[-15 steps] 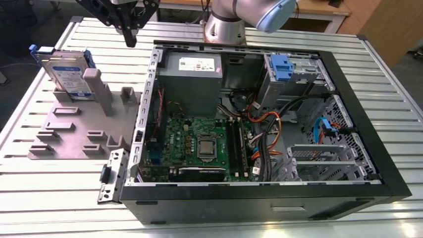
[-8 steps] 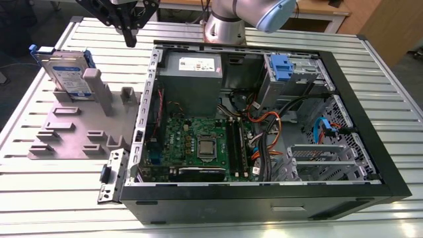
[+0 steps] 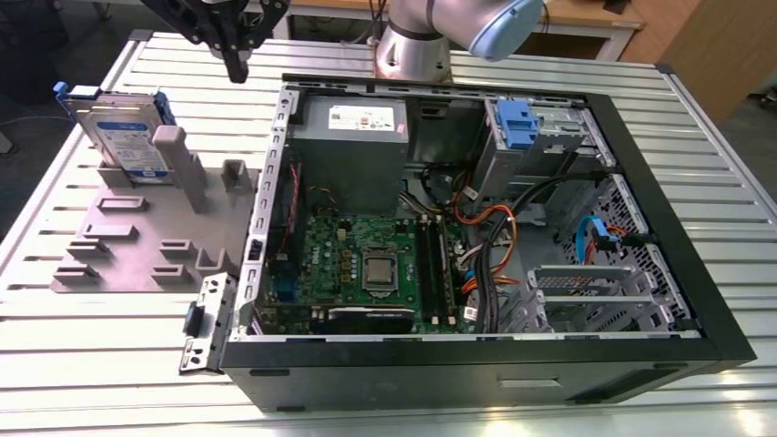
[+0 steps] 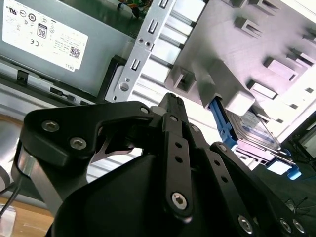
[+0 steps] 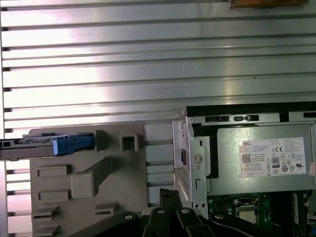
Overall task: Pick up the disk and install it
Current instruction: 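Reach for the disk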
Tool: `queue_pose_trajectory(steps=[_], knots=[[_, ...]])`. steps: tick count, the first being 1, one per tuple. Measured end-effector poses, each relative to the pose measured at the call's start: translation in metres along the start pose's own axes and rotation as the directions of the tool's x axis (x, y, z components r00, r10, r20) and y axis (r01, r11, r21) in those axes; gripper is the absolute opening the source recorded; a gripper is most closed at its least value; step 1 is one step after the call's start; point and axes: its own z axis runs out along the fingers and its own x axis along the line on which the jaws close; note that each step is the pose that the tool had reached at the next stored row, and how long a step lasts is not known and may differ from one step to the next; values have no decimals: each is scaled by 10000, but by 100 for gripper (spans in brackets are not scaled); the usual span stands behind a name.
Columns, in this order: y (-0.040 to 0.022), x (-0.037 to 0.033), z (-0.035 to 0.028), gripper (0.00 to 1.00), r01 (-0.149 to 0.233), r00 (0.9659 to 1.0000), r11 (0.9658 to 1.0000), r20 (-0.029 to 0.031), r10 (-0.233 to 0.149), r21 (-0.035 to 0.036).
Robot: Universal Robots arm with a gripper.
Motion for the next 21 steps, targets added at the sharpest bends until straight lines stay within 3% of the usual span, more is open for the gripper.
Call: queue_pose_trajectory(steps=[11,21], knots=[[3,218,1,11,1,10000,10000,0,-1,0],[1,239,0,11,1,10000,10000,-1,-1,0]])
